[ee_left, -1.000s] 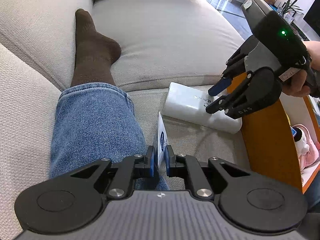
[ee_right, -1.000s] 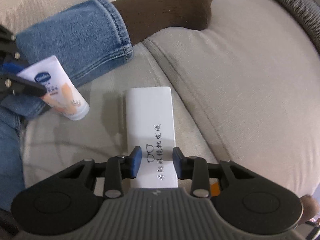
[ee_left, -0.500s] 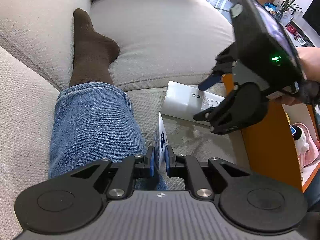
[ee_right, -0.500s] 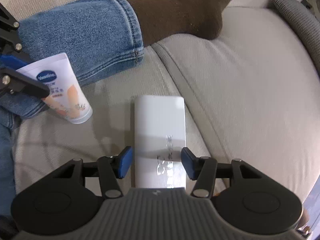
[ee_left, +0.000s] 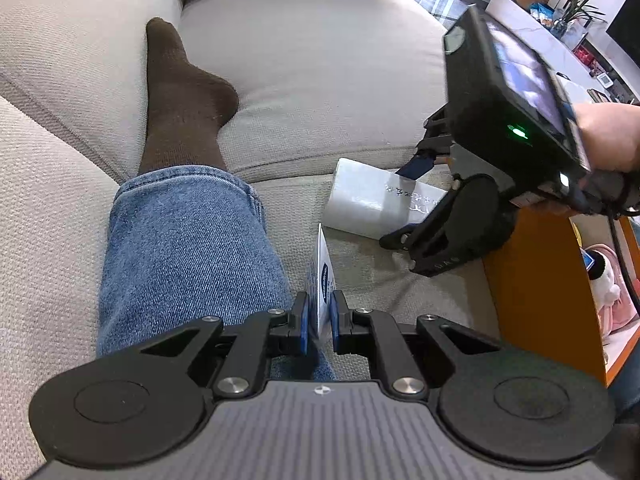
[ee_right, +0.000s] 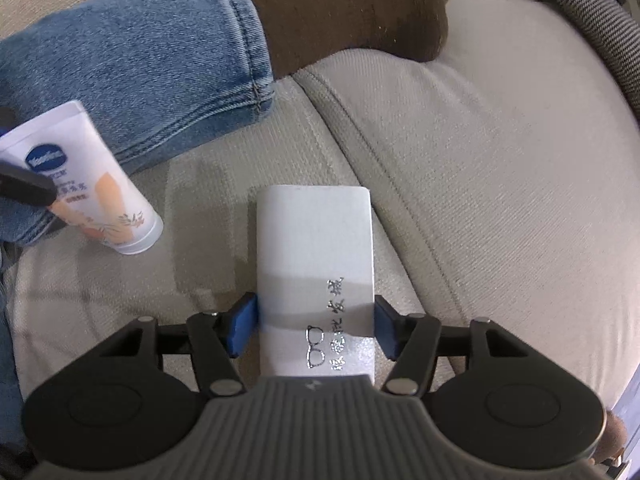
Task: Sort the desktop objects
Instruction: 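Lift and carry the white box and Vaseline tube over the orange box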
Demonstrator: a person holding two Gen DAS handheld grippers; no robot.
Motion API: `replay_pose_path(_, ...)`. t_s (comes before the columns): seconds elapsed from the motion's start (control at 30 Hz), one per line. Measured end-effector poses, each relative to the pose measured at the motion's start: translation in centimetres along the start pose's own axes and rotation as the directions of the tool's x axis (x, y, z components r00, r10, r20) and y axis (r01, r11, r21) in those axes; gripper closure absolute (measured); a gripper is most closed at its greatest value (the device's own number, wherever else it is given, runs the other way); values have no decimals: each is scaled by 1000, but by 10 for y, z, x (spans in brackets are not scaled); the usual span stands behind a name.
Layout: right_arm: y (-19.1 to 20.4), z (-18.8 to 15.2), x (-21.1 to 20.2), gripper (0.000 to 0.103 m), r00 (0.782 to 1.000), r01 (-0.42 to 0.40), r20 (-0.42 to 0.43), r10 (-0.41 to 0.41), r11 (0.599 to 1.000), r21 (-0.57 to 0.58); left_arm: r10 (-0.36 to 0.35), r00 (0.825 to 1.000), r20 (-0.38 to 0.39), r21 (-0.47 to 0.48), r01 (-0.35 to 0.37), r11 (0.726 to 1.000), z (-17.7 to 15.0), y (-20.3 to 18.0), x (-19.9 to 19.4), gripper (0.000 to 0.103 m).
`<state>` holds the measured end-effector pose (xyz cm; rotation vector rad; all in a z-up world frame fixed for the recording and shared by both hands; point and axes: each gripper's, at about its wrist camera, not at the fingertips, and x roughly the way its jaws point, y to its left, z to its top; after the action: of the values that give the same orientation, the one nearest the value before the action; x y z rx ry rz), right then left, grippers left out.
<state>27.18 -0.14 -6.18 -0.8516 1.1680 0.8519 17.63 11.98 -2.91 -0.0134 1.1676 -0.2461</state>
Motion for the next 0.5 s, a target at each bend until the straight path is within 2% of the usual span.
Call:
replay_pose_path(0.2,19,-5,-32,41,996,43,86,-36,996,-78,28,999,31,-22,-27,999,-6,-6,-6,92)
replay_pose_path(0.5,53,-9,-109,42,965,151,235,-114,978,-143,38,989,140,-4,-38,999,-9,-27,-53,93)
